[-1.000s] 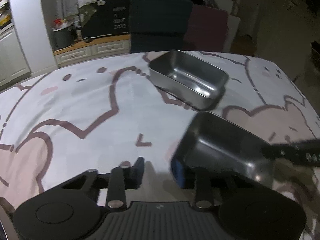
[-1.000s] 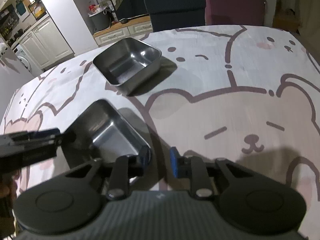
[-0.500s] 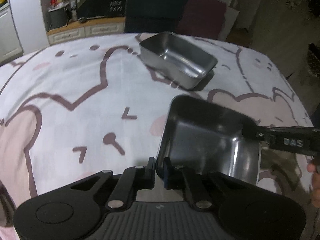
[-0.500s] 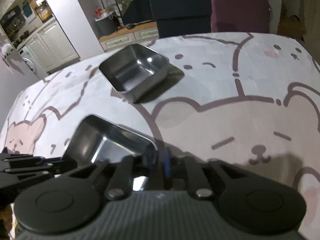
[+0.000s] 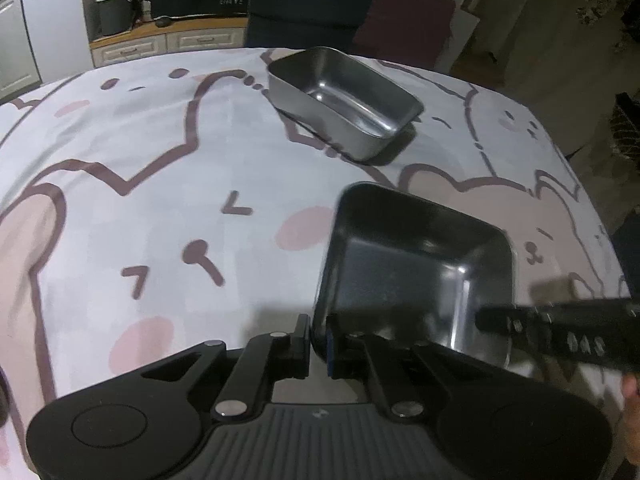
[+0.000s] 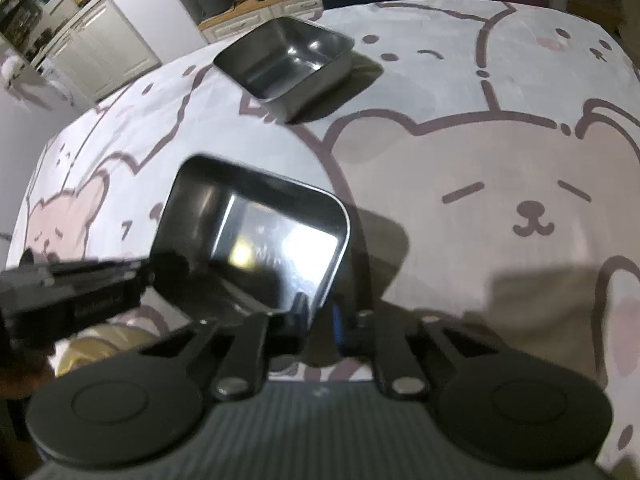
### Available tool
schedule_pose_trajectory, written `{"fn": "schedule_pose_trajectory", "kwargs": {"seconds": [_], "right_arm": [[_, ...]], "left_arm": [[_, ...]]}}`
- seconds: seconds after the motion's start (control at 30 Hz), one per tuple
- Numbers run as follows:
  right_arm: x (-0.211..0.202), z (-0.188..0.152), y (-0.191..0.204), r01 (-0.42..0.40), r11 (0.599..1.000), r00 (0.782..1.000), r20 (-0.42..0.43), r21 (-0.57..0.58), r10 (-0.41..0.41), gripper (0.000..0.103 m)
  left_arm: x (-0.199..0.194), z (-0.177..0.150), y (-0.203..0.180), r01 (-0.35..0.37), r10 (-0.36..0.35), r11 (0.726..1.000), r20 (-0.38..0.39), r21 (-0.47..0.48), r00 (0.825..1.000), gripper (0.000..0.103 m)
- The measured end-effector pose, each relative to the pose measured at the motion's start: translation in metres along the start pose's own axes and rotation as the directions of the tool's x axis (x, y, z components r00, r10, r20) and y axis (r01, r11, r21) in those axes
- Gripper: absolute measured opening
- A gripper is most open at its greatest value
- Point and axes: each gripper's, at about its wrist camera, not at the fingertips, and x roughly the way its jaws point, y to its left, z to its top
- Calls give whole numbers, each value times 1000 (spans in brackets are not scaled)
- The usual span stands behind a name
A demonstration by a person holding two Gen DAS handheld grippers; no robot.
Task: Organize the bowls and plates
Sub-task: 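Lift the steel tray with both grippers and carry it beside the bowl stack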
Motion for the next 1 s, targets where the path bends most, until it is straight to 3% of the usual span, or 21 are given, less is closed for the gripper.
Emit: {"fn": "schedule_pose_trajectory", "kwargs": {"seconds": [0.13,0.3,0.6,0.77,1.0], "right_arm": [[-3,5,-10,21,998,999,46,57,-24,6],[-21,9,-19,43,998,991,125,39,-48,4],[-85,-13,-68,15,997,968,250,82,-36,3],[-113,-37,-98,18,996,967,254,86,-39,3],[-116,-63,-121,52,995,981,181,84,-66,3]], "left_arm": [[-2,-2,-12,17,-17,1000,-1,19,1000,8],[-18,-3,-32,31,-32,999,45,29,998,8],[-47,-18,-96,131,-134,991,97,40,986,10],[-49,-39,-128,163,-166,985,63,54,984,11],[-33,-64,-152,157,-156,986,-31,47,987,11]]}}
